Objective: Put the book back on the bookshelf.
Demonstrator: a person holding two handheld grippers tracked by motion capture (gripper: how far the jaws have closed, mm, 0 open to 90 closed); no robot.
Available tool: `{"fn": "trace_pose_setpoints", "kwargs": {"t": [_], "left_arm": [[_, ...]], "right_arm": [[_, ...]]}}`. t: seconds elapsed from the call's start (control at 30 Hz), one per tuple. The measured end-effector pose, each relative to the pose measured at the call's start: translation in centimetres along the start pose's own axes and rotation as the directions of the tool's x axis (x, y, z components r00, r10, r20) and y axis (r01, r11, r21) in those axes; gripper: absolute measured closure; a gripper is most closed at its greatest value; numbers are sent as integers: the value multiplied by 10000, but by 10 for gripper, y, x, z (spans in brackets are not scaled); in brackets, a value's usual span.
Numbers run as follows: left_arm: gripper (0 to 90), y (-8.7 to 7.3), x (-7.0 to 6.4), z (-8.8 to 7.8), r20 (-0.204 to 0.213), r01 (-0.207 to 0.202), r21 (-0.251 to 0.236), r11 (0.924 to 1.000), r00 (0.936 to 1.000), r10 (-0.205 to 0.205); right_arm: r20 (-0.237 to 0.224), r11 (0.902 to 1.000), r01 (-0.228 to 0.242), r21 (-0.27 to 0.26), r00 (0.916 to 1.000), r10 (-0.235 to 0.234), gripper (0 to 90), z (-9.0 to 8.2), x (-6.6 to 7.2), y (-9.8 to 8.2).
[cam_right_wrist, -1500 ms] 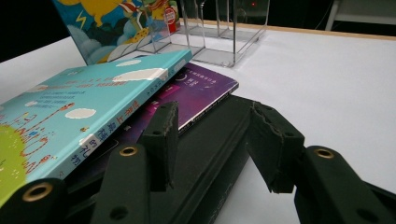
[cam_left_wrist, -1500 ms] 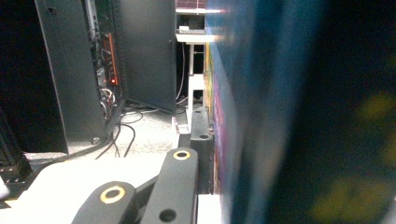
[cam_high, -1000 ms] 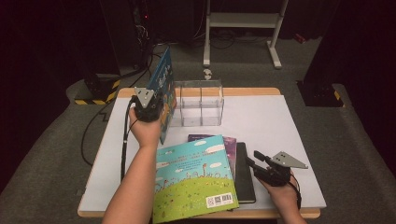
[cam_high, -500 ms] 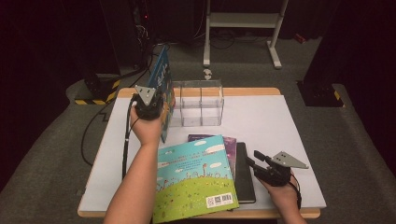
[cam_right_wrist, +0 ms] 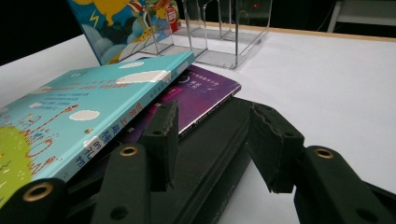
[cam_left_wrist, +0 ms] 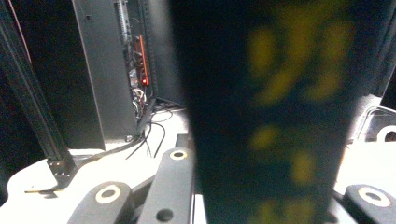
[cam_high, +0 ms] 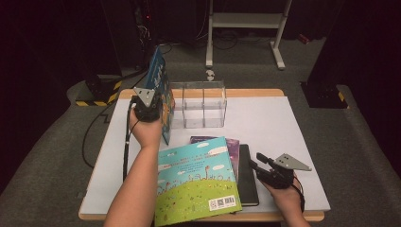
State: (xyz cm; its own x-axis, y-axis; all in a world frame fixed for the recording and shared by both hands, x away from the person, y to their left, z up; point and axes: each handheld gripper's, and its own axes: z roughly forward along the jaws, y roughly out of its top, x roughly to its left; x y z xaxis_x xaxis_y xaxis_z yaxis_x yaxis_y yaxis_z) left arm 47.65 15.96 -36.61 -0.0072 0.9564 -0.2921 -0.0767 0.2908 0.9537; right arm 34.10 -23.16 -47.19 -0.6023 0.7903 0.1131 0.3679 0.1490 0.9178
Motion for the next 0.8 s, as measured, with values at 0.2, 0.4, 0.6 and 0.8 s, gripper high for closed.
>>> {"fn": "trace_pose_setpoints", "kwargs": {"t": [0.2, 0.4, 0.6, 0.8], "left_arm": [[793, 0, 0, 2, 44, -42, -7, 10000, 10000, 42], [794, 0, -1, 4, 61, -20, -48, 10000, 10000, 21], [791, 1, 1, 5, 75, -50, -49, 10000, 10000, 50], [788, 1, 2, 4, 156, -20, -20, 10000, 9999, 21]], "right_arm": [[-6, 10000, 40, 3, 10000, -40, 530, 0, 0, 0], [-2, 10000, 14, 1, 10000, -14, 530, 0, 0, 0], [-3, 10000, 36, 21, 10000, -36, 530, 0, 0, -1], [-9, 10000, 58, 62, 10000, -58, 530, 1, 1, -1]]}}
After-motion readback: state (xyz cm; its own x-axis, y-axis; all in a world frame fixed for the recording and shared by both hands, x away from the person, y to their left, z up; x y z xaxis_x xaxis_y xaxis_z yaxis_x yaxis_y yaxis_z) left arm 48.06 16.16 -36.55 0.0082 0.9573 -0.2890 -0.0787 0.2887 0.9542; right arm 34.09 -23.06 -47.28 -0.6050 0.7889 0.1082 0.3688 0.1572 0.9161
